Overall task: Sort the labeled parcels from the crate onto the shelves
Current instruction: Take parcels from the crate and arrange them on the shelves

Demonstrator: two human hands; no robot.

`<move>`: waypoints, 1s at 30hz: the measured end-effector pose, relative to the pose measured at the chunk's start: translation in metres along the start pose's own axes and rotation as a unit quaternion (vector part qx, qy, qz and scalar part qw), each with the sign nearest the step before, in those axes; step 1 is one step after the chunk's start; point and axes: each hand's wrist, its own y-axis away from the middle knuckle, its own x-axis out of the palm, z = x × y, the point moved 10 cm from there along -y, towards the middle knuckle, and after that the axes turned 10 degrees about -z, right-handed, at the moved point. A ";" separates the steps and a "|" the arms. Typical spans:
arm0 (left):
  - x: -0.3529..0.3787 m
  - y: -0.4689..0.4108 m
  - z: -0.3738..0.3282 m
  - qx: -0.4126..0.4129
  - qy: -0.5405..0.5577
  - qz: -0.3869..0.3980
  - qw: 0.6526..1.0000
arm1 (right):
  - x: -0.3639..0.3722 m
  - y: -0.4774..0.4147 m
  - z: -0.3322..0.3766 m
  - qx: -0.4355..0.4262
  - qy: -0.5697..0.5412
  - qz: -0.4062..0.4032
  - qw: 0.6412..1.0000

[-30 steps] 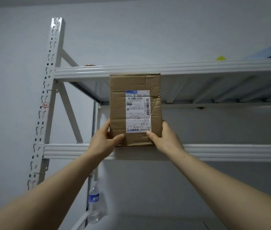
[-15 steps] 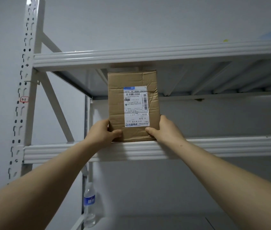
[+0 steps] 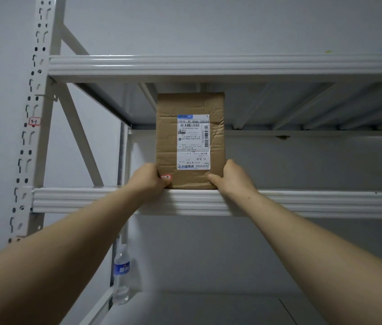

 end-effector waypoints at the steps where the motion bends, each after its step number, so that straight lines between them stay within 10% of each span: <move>1: 0.000 0.001 0.001 -0.006 -0.002 -0.011 1.000 | -0.001 0.002 0.000 -0.003 -0.004 -0.004 1.000; 11: -0.010 0.074 -0.043 0.088 0.043 -0.118 0.988 | -0.065 0.073 -0.035 -0.024 0.037 -0.118 0.992; 20: 0.065 0.228 -0.117 0.223 0.151 0.161 0.950 | -0.178 0.250 -0.123 0.198 0.161 -0.174 0.951; 30: 0.034 0.545 -0.277 0.375 0.254 0.436 0.777 | -0.408 0.588 -0.140 0.459 0.342 -0.242 0.783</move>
